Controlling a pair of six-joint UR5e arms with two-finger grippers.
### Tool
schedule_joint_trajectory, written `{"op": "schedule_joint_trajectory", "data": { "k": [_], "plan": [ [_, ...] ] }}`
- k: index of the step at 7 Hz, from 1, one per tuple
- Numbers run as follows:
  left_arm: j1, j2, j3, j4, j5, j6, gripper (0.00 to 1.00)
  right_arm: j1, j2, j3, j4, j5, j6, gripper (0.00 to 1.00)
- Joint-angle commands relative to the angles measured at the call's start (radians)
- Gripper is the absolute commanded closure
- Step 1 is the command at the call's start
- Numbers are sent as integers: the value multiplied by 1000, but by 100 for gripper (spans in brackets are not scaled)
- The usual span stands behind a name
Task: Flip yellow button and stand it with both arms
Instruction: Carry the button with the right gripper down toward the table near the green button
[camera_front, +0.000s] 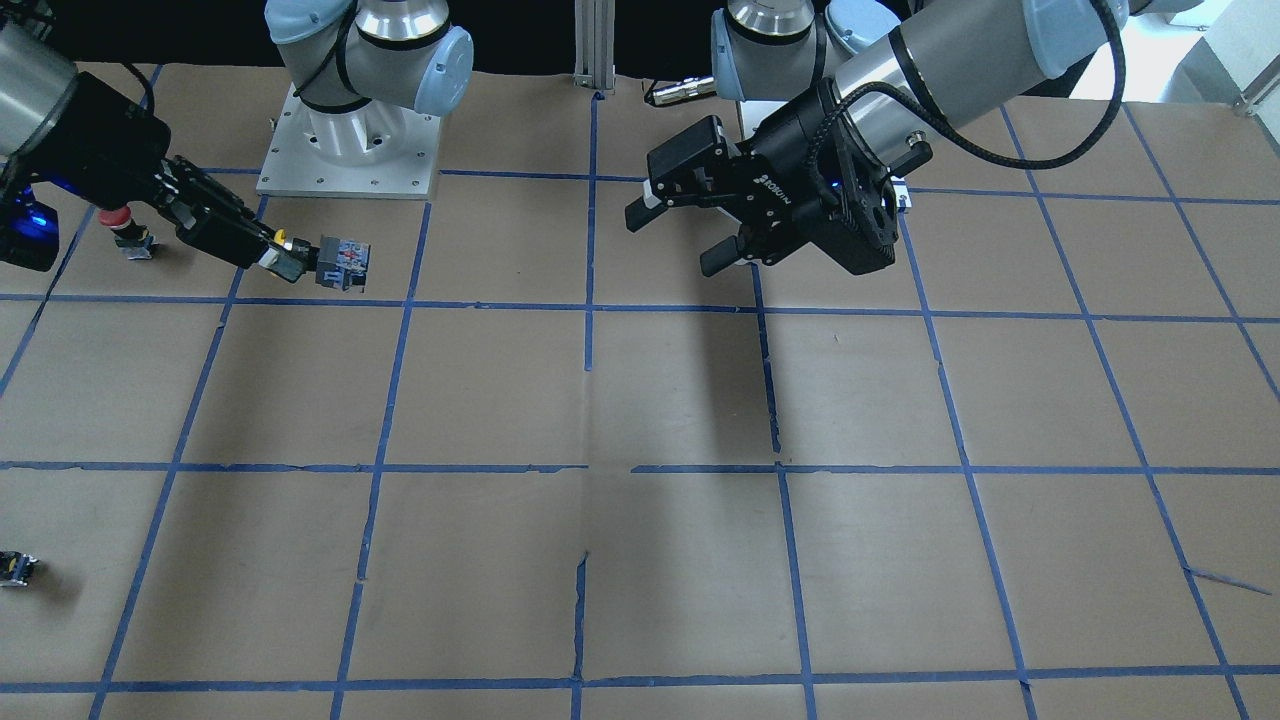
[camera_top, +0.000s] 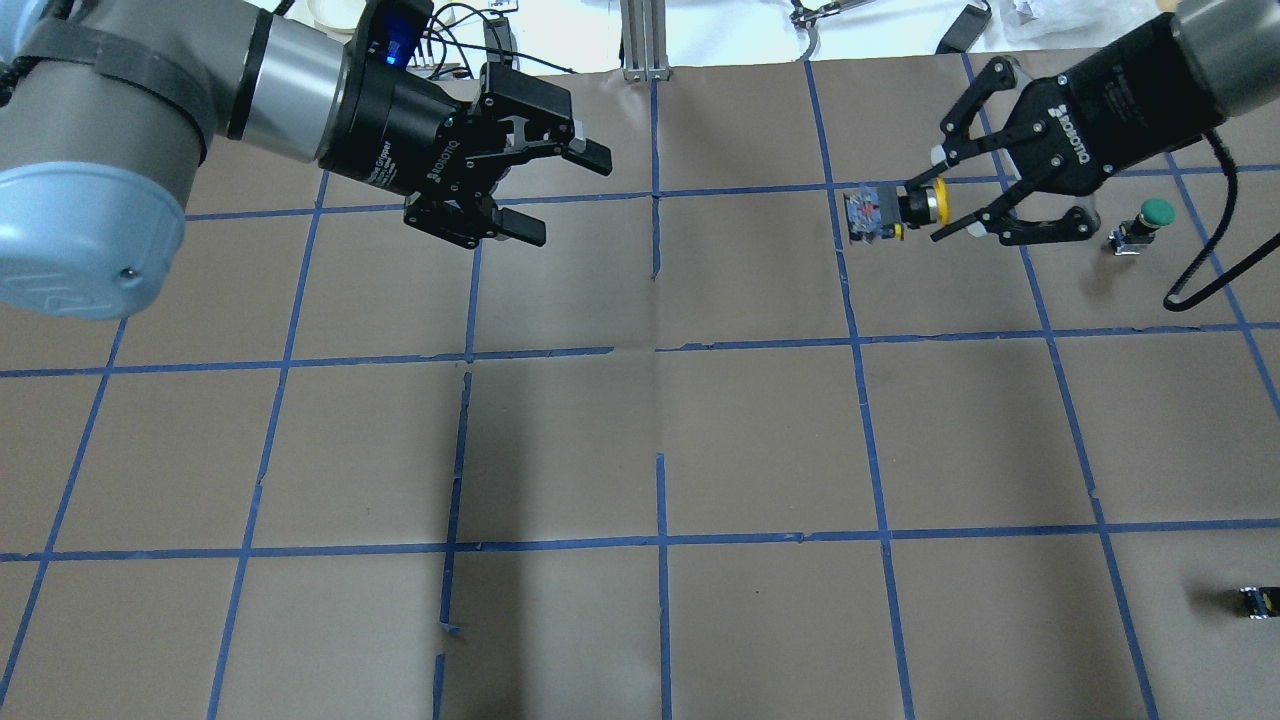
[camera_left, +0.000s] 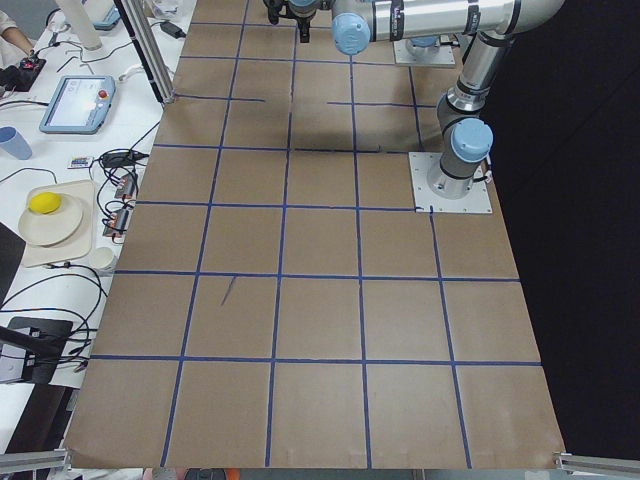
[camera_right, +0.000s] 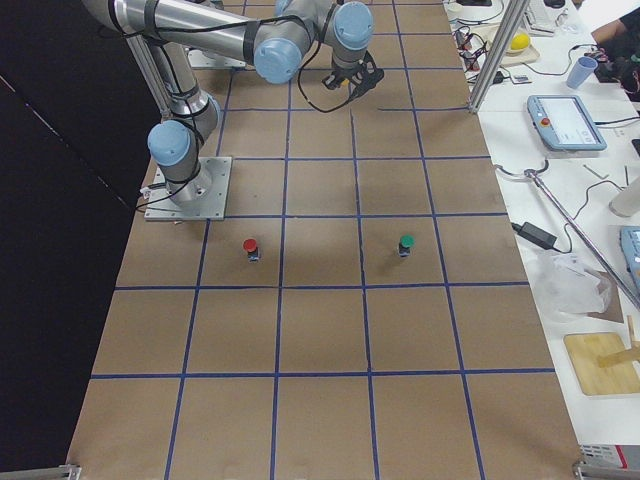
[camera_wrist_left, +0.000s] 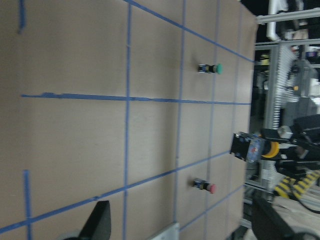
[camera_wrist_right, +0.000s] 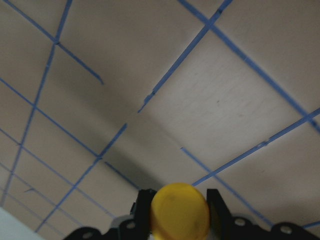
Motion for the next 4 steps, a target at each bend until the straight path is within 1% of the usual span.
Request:
{"op": "schedule_joint_trajectory", "data": {
  "k": [1, 2, 3, 4],
  "plan": [
    [-20, -19, 102, -99, 409, 10, 1, -4, 43, 9, -117, -338, -280, 95],
    [-25, -19, 123, -113, 516, 11, 1, -9, 65, 56, -236, -439, -370, 95],
    [-25, -22, 124, -118, 590, 68, 1, -27, 67, 146, -397, -487, -395, 95],
    [-31, -4, 105, -141, 600, 108, 1, -29, 68, 240, -582, -556, -479, 95]
  ]
}}
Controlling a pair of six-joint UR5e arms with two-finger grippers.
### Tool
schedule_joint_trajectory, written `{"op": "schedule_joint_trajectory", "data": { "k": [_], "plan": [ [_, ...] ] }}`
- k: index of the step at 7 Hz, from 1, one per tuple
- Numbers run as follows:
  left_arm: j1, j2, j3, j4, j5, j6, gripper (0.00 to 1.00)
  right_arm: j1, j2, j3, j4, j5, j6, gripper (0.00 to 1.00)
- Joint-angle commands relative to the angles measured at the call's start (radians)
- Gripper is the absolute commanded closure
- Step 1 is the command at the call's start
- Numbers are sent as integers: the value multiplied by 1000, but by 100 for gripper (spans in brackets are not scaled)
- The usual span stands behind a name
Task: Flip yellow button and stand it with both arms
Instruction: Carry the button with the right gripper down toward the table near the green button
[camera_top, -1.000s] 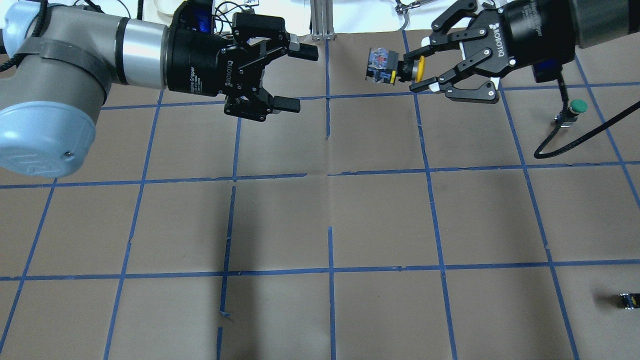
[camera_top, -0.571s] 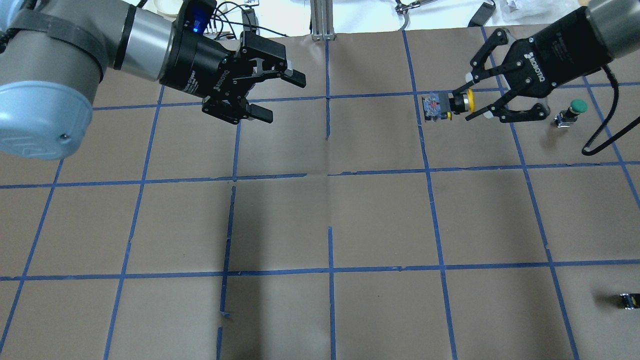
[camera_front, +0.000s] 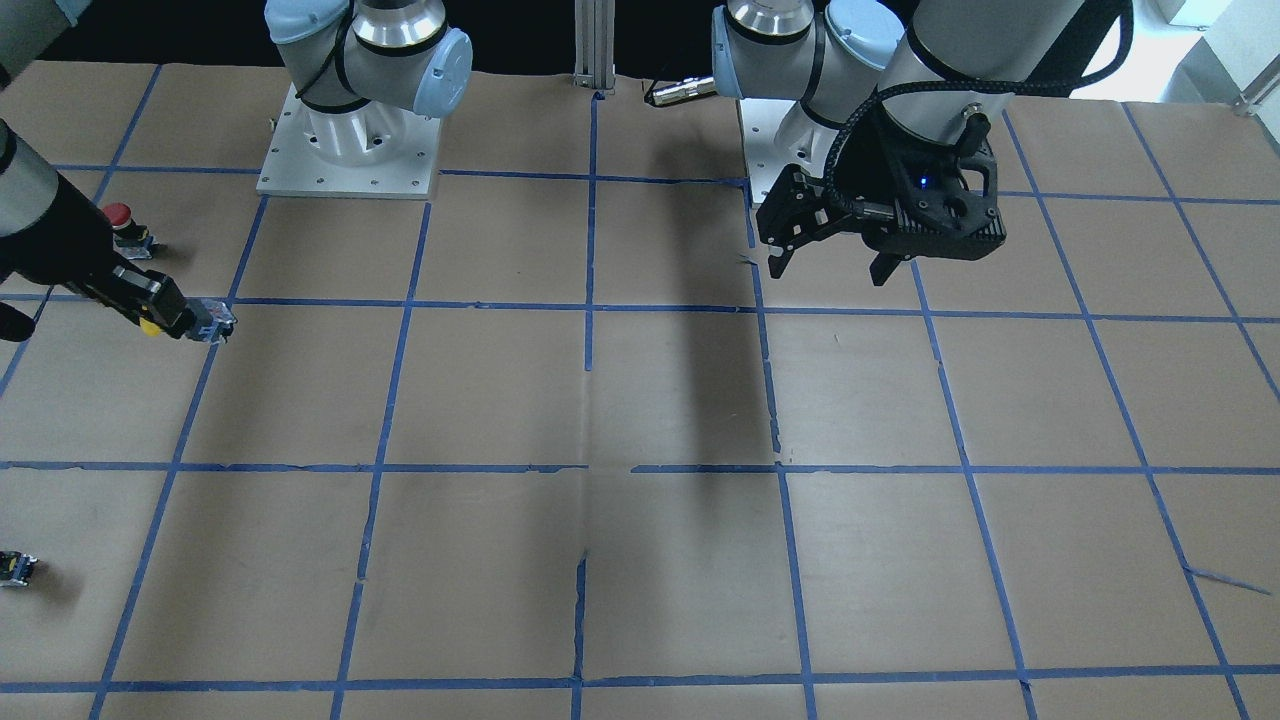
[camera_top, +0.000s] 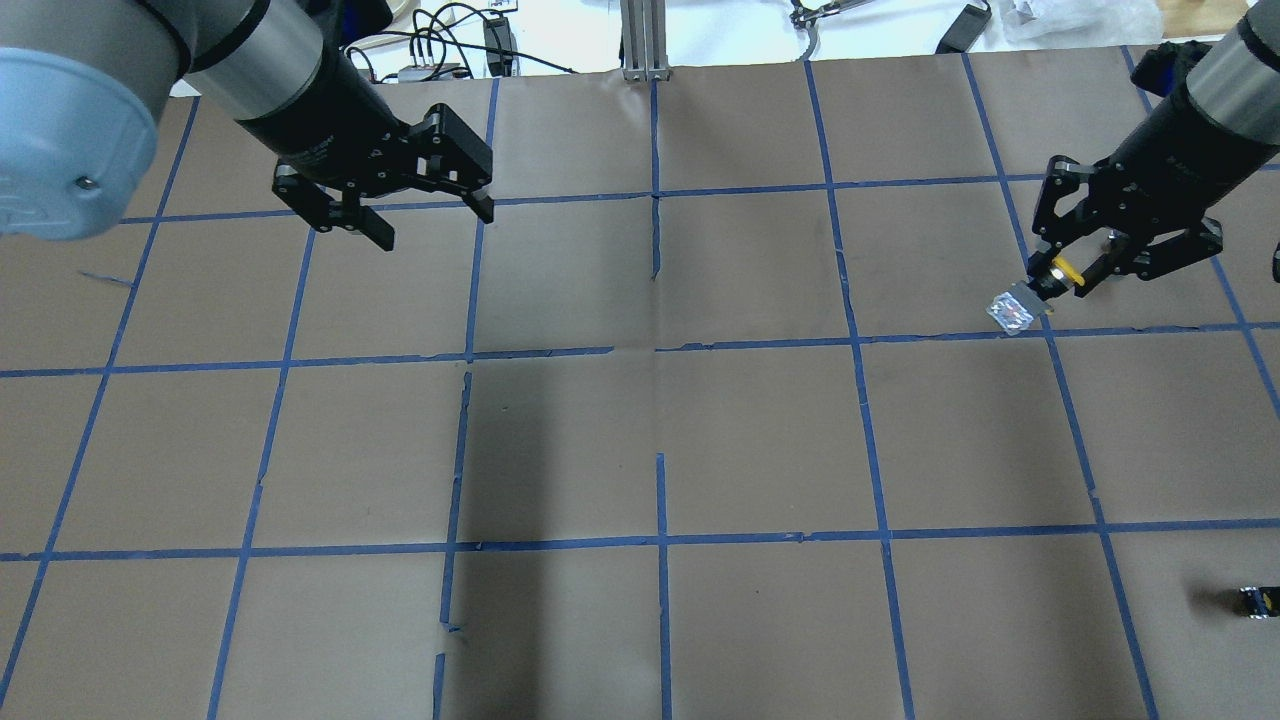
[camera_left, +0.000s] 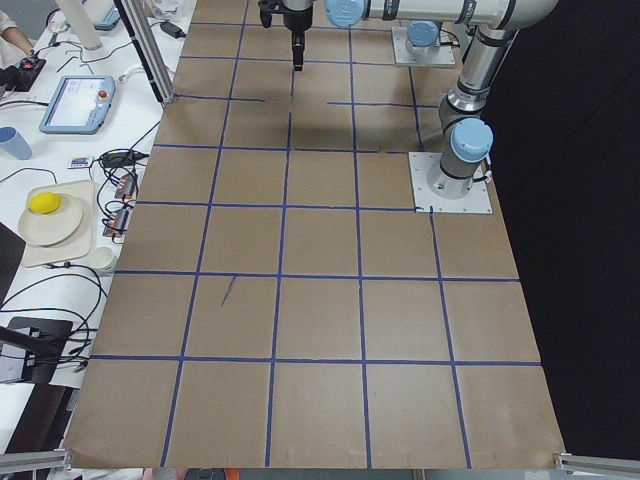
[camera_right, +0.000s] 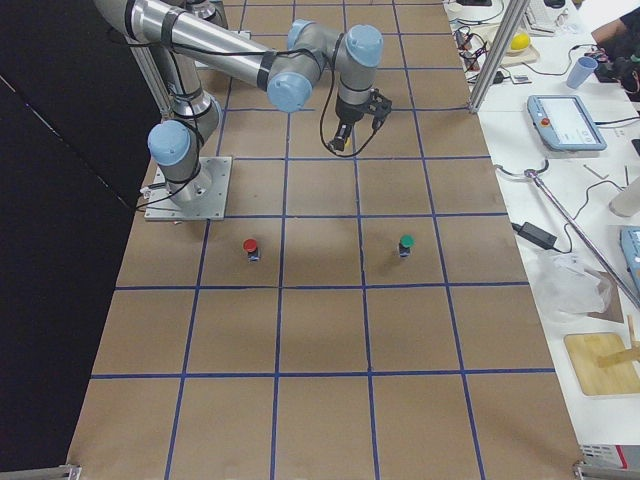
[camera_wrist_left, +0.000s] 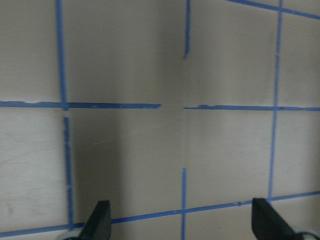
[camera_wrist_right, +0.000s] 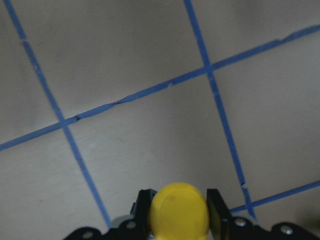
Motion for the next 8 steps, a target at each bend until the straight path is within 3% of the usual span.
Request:
{"op": "schedule_joint_trajectory", "data": {
  "k": [1, 3, 7, 8],
  "plan": [
    [-7, 12, 2, -24, 56, 59, 1, -12, 8, 175, -359, -144, -183, 95],
    [-8, 2, -2, -10, 124, 59, 1, -101, 14, 224, -462, -134, -313, 95],
    [-8, 2, -2, -7, 118, 59, 0, -247, 112, 371, -917, -137, -616, 95],
    [-8, 2, -5, -4, 118, 59, 0, -248, 127, 400, -979, -137, -640, 95]
  ]
}}
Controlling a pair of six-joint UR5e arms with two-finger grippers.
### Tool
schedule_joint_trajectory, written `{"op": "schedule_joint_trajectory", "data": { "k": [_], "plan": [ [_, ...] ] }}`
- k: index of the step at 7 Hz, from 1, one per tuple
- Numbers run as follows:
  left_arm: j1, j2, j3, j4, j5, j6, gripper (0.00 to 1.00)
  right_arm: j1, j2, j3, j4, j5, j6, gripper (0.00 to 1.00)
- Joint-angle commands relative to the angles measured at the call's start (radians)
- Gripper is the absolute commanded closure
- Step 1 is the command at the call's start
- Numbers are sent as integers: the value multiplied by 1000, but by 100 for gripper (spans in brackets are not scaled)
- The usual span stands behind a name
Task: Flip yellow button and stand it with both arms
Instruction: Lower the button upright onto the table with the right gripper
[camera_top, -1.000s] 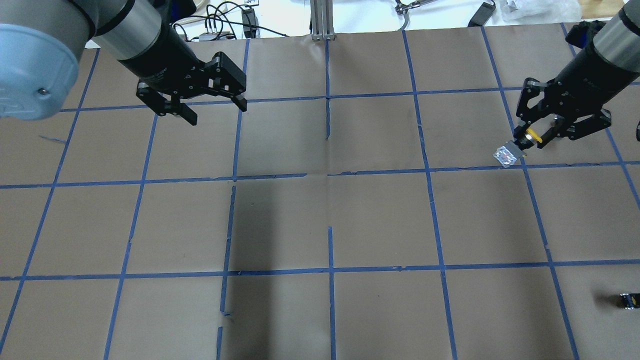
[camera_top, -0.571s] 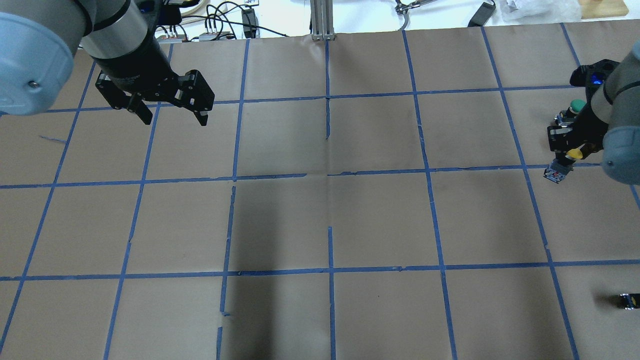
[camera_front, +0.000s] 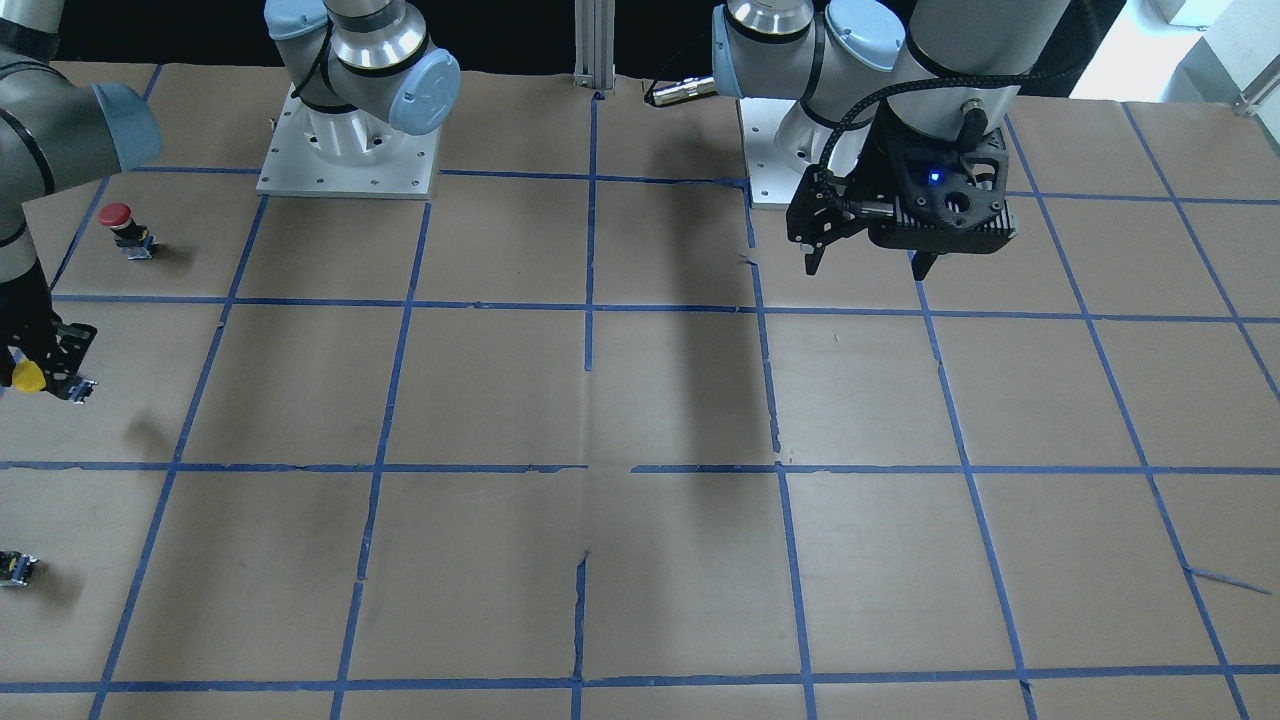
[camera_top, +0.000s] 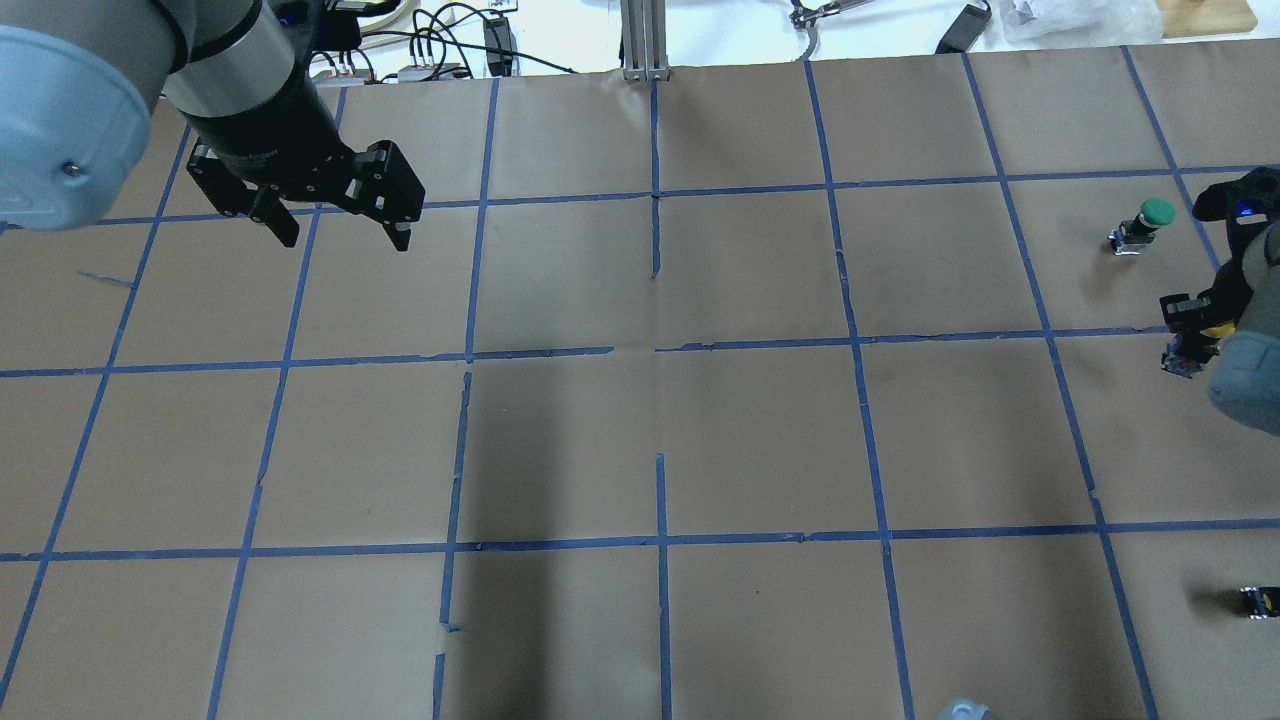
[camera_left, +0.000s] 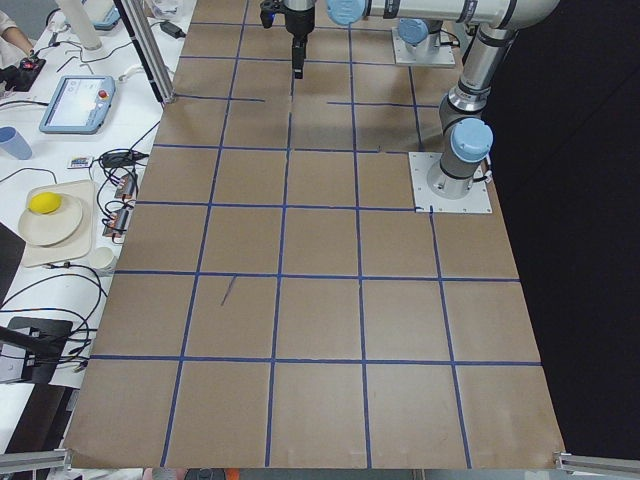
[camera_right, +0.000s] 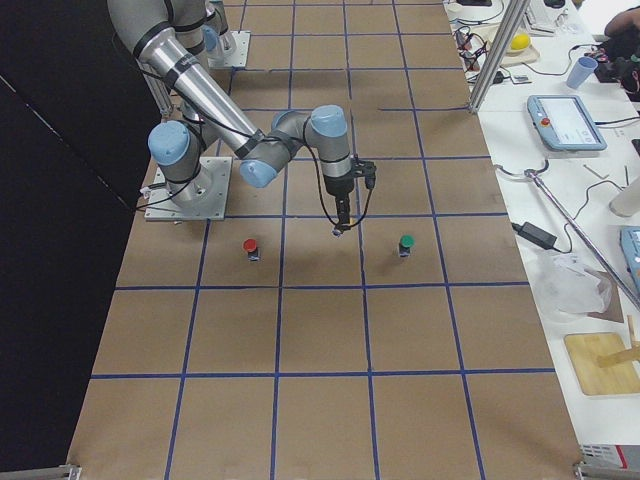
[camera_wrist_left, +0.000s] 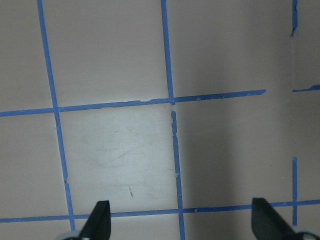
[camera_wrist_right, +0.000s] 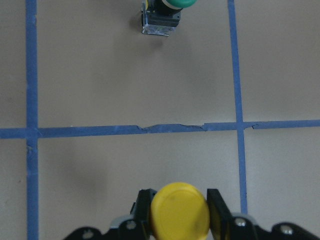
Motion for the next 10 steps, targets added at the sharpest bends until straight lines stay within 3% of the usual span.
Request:
{"op": "schedule_joint_trajectory", "data": {
  "k": [1, 10],
  "plan": [
    [0, 0, -2, 3, 0, 0, 0, -14, 35, 62, -178, -2, -45, 95],
    [1, 0, 6, 1, -6, -2, 0, -14, 64, 87, -189, -1, -10, 85]
  ]
}}
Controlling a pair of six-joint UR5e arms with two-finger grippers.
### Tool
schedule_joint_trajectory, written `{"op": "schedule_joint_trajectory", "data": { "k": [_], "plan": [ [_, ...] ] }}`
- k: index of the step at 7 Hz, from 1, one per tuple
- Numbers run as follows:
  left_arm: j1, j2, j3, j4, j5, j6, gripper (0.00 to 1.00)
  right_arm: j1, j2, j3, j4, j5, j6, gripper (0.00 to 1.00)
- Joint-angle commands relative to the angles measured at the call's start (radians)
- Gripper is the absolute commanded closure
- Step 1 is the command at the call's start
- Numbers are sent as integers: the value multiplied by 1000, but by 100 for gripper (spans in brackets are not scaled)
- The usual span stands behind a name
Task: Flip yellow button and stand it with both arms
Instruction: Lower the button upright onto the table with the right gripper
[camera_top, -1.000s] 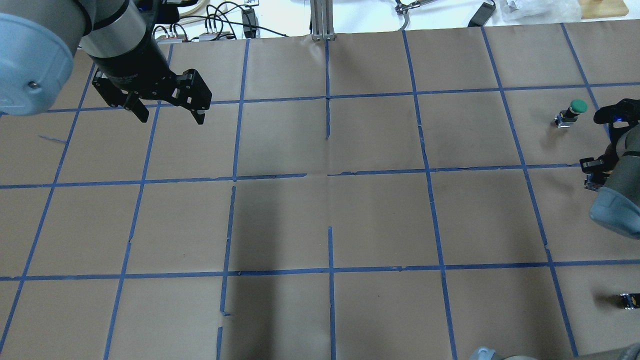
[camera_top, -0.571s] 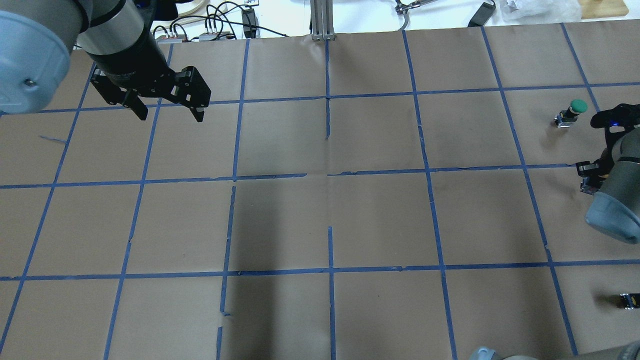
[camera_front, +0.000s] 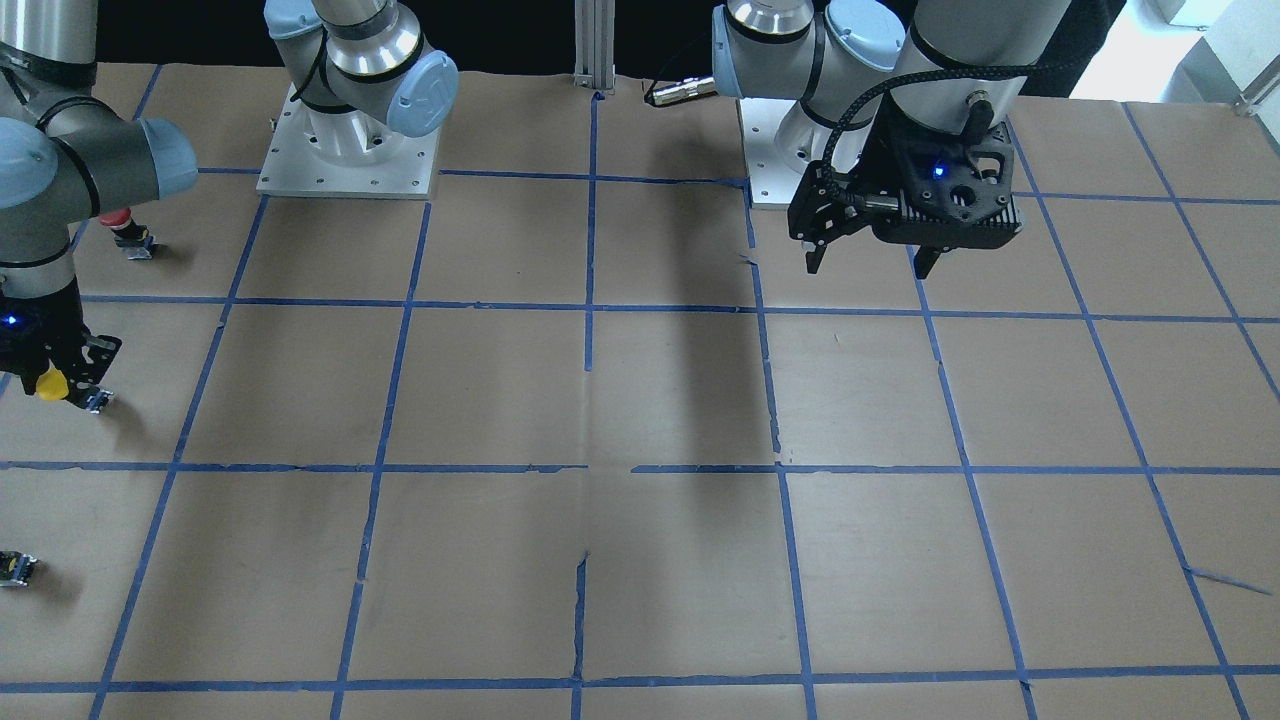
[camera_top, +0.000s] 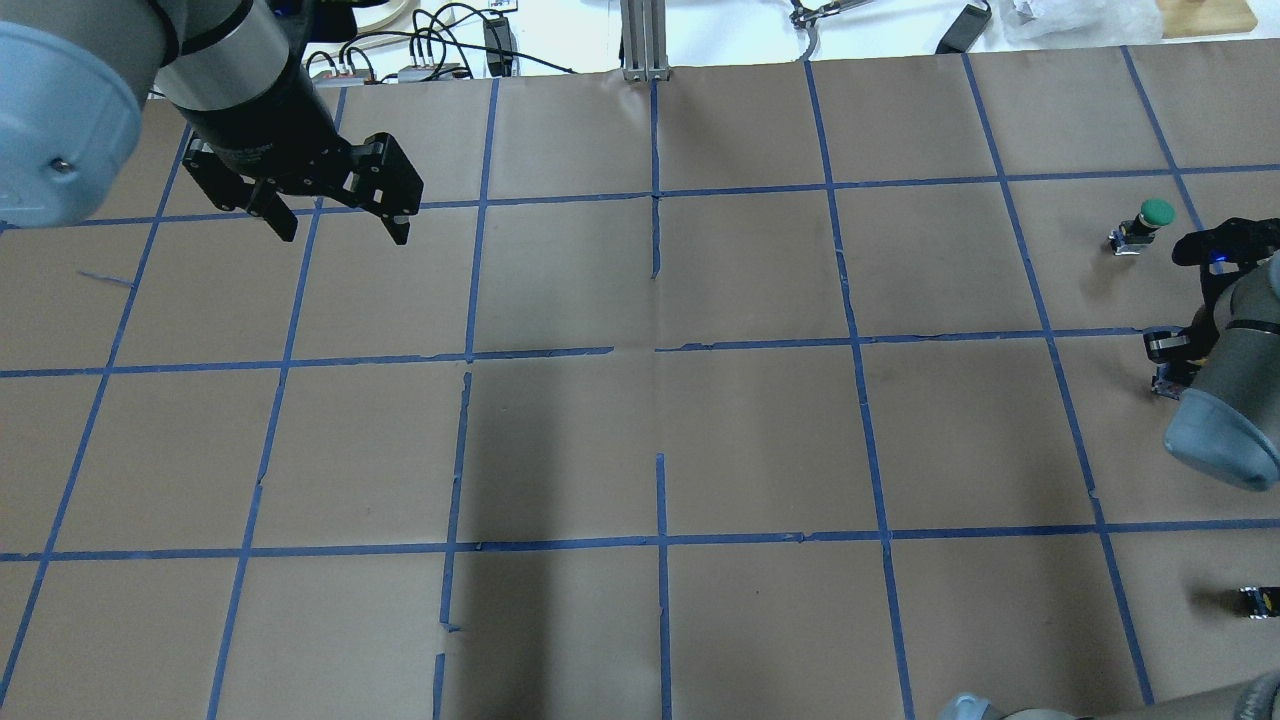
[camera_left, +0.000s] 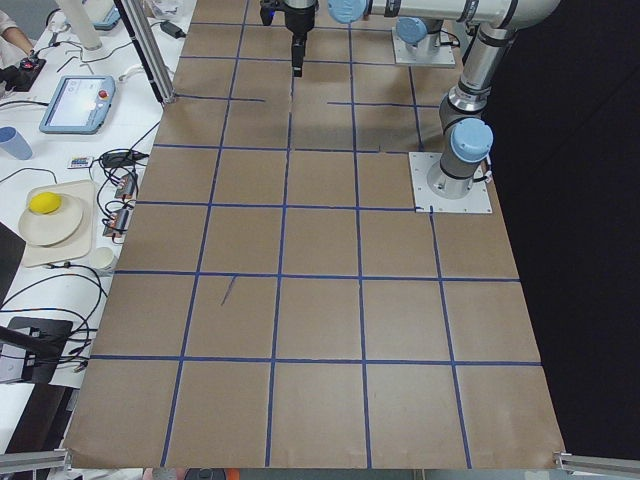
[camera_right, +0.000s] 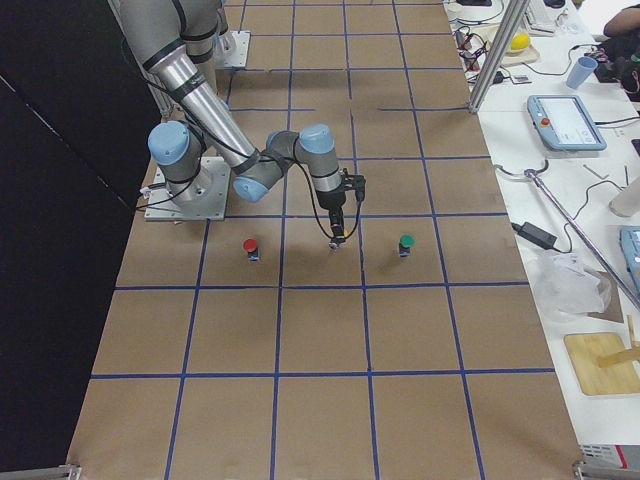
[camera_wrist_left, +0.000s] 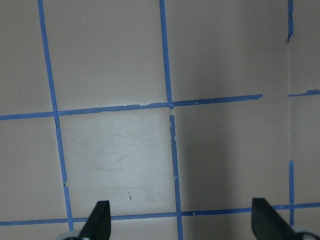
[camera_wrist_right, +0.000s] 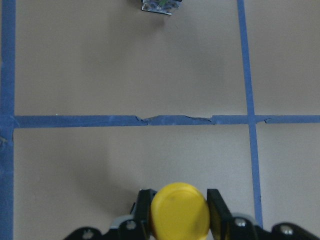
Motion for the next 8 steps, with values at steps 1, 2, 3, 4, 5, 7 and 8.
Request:
{"op": "schedule_joint_trajectory", "data": {
  "k": [1, 2, 3, 4, 5, 7, 8],
  "plan": [
    [0, 1, -3, -1, 0, 0, 0, -1, 1, 2, 0, -7, 1, 83],
    [0, 1, -3, 1, 0, 0, 0, -1, 1, 2, 1, -10, 1, 79],
    [0, 3, -6, 1, 1, 0, 0, 0, 3, 2, 1, -10, 1, 72],
    [2, 1, -1, 1, 1, 0, 0, -1, 3, 3, 5, -12, 3, 65],
    [2, 1, -1, 1, 1, 0, 0, -1, 3, 3, 8, -14, 3, 56],
    [2, 3, 3, 1, 1, 0, 0, -1, 1, 17, 6, -15, 3, 47],
    [2, 3, 4, 1, 1, 0, 0, -1, 1, 17, 6, -17, 3, 30]
  ]
}}
